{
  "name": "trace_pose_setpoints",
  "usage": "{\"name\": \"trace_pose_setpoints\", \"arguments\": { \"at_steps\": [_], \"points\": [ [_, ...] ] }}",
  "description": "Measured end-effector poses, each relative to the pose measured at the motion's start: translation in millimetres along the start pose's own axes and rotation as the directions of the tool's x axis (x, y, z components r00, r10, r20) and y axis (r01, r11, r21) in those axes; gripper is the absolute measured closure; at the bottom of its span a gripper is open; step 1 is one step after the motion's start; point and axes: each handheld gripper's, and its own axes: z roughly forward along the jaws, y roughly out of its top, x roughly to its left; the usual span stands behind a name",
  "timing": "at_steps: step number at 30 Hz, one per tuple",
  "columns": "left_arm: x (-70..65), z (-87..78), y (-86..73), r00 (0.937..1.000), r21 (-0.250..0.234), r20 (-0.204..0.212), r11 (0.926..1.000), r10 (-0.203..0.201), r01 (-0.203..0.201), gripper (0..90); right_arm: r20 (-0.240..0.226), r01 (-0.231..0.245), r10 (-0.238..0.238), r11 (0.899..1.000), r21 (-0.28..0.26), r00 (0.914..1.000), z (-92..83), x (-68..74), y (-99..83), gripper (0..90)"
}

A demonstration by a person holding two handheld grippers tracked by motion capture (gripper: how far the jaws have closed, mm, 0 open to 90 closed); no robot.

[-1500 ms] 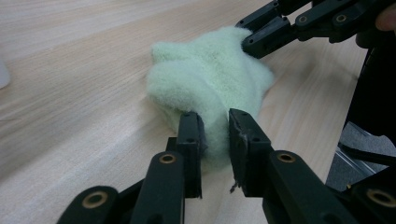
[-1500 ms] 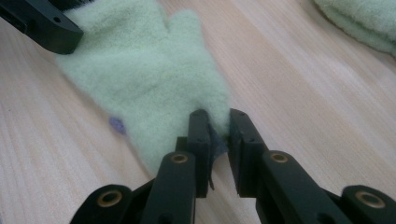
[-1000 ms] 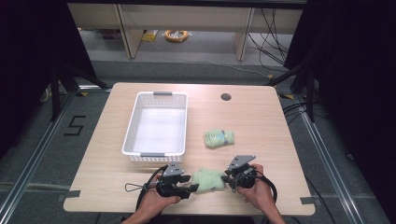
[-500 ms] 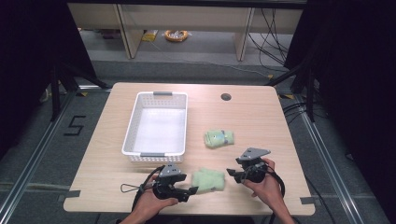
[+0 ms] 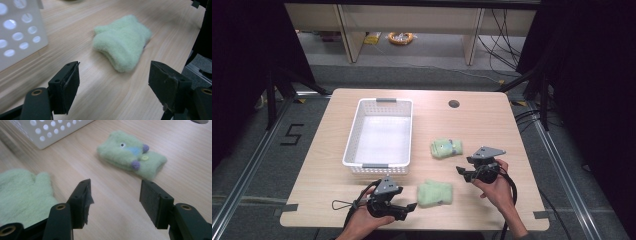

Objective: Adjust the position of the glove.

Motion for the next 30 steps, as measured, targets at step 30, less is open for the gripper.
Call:
{"name": "trace_pose_setpoints", "arguments": {
  "at_steps": [30],
  "points": [
    [9.4,-6.0,-4.2,0.9997,0.026,-0.011,0.9994,-0.022,0.022,16.8,-0.002,0.01,-0.01,1.0,-0.008,1.0,44.5,-30.4,37.7,43.8]
  ]
}}
